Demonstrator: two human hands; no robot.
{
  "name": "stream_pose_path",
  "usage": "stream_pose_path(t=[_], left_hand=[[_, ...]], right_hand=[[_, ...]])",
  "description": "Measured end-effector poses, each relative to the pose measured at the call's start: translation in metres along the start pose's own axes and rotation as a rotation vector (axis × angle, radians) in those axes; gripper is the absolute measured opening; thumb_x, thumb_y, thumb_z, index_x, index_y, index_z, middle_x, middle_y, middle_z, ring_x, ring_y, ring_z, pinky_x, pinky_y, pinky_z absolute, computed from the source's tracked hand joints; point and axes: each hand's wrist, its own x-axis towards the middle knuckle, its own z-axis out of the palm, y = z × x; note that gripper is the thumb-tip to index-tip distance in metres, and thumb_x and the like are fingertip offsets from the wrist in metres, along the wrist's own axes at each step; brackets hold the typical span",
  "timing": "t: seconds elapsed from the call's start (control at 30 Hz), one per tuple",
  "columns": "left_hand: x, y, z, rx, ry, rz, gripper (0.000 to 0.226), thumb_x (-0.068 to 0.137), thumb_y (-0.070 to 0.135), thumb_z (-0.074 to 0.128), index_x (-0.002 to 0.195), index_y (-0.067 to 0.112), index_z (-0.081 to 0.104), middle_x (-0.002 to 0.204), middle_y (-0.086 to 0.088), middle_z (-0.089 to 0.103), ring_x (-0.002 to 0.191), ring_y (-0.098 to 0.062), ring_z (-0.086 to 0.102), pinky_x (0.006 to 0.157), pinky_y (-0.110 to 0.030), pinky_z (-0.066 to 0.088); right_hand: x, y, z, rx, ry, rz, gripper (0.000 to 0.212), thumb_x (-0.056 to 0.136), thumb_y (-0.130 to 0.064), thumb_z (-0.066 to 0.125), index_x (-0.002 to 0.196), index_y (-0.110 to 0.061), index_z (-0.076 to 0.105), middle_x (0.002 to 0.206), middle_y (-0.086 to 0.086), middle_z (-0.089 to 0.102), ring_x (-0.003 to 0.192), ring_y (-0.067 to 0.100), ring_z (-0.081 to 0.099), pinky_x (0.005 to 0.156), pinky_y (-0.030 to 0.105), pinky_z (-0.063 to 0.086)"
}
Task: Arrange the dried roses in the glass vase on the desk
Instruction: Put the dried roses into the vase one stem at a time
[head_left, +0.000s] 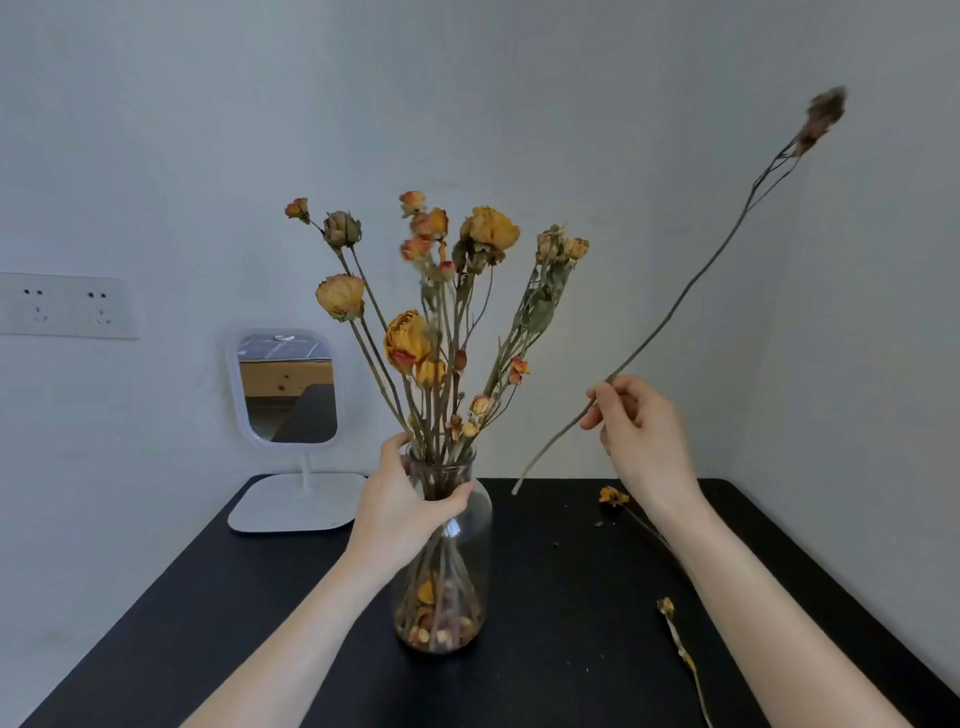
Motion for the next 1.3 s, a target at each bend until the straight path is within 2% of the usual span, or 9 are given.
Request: stream_pose_path(t=[0.07, 0.17, 0.27, 0.43, 0.67, 0.83, 0.97, 1.2, 1.3], left_hand=[[0.002, -0.003, -0.004, -0.049, -0.084, -0.020, 0.066, 0.067, 0.037, 0.078, 0.113, 0.037, 0.031, 0.093, 0.031, 0.049, 0.084, 0.013, 0.048, 0.062, -0.004, 0.035], [0.007, -0.007, -0.009, -0.154, -0.202, -0.053, 0.068, 0.065, 0.036, 0.078, 0.117, 0.034, 0.034, 0.107, 0.022, 0.054, 0.109, -0.006, 0.053, 0.083, -0.018, 0.042], [0.006, -0.006, -0.010, -0.148, -0.160, -0.008, 0.077, 0.058, 0.045, 0.083, 0.119, 0.034, 0.037, 0.123, 0.009, 0.053, 0.118, -0.012, 0.048, 0.100, -0.036, 0.041], [0.002, -0.002, -0.011, -0.145, -0.061, -0.006, 0.094, 0.050, 0.047, 0.085, 0.129, 0.030, 0.035, 0.103, 0.030, 0.048, 0.099, 0.004, 0.049, 0.086, -0.019, 0.041], [-0.001, -0.002, -0.014, -0.093, -0.105, 0.023, 0.076, 0.064, 0.036, 0.081, 0.124, 0.034, 0.035, 0.103, 0.030, 0.049, 0.092, 0.009, 0.050, 0.073, -0.002, 0.036], [0.001, -0.001, -0.014, -0.157, -0.214, 0.007, 0.067, 0.074, 0.024, 0.074, 0.127, 0.031, 0.033, 0.105, 0.029, 0.049, 0.100, 0.006, 0.049, 0.078, -0.009, 0.036], [-0.001, 0.001, -0.010, -0.183, -0.138, 0.043, 0.066, 0.066, 0.034, 0.081, 0.114, 0.039, 0.037, 0.106, 0.027, 0.052, 0.097, 0.016, 0.049, 0.075, -0.006, 0.038], [0.000, -0.003, -0.014, -0.191, -0.142, 0.024, 0.072, 0.064, 0.035, 0.081, 0.121, 0.039, 0.037, 0.108, 0.029, 0.054, 0.099, 0.015, 0.052, 0.073, -0.004, 0.040], [0.002, -0.004, -0.013, -0.171, -0.168, 0.030, 0.067, 0.066, 0.034, 0.079, 0.121, 0.038, 0.041, 0.111, 0.025, 0.058, 0.103, 0.009, 0.053, 0.078, -0.008, 0.040]], right_hand=[[0.000, -0.004, 0.002, 0.021, 0.004, -0.015, 0.015, 0.096, -0.021, 0.044, 0.095, -0.016, 0.058, 0.073, 0.000, 0.063, 0.053, 0.002, 0.049, 0.059, 0.017, 0.037], [-0.001, -0.012, 0.005, 0.027, 0.010, -0.045, 0.015, 0.097, -0.021, 0.043, 0.093, -0.019, 0.056, 0.073, -0.001, 0.063, 0.053, 0.004, 0.048, 0.054, 0.014, 0.041], [-0.002, -0.021, 0.009, 0.052, 0.011, -0.083, 0.016, 0.097, -0.021, 0.041, 0.097, -0.017, 0.057, 0.075, -0.002, 0.063, 0.052, 0.005, 0.048, 0.048, 0.010, 0.041], [-0.003, -0.030, 0.018, 0.052, -0.006, -0.164, 0.016, 0.097, -0.020, 0.040, 0.095, -0.018, 0.056, 0.074, -0.005, 0.062, 0.050, 0.001, 0.048, 0.048, 0.009, 0.040], [-0.001, -0.031, 0.024, 0.021, -0.044, -0.214, 0.016, 0.097, -0.020, 0.041, 0.093, -0.017, 0.056, 0.072, -0.007, 0.062, 0.051, -0.001, 0.049, 0.051, 0.012, 0.042], [-0.002, -0.029, 0.021, 0.060, -0.003, -0.219, 0.016, 0.097, -0.019, 0.041, 0.091, -0.019, 0.055, 0.073, -0.006, 0.062, 0.053, -0.002, 0.049, 0.051, 0.011, 0.041], [-0.004, -0.027, 0.023, 0.004, -0.015, -0.242, 0.015, 0.097, -0.021, 0.040, 0.091, -0.019, 0.054, 0.074, -0.006, 0.061, 0.057, -0.004, 0.052, 0.055, 0.010, 0.042], [-0.008, -0.029, 0.033, -0.071, -0.093, -0.306, 0.012, 0.096, -0.019, 0.045, 0.093, -0.018, 0.057, 0.077, -0.006, 0.062, 0.065, -0.007, 0.055, 0.060, 0.008, 0.043], [-0.012, -0.029, 0.038, -0.170, -0.166, -0.340, 0.015, 0.095, -0.021, 0.049, 0.090, -0.015, 0.061, 0.078, -0.002, 0.064, 0.070, 0.003, 0.057, 0.059, 0.015, 0.046]])
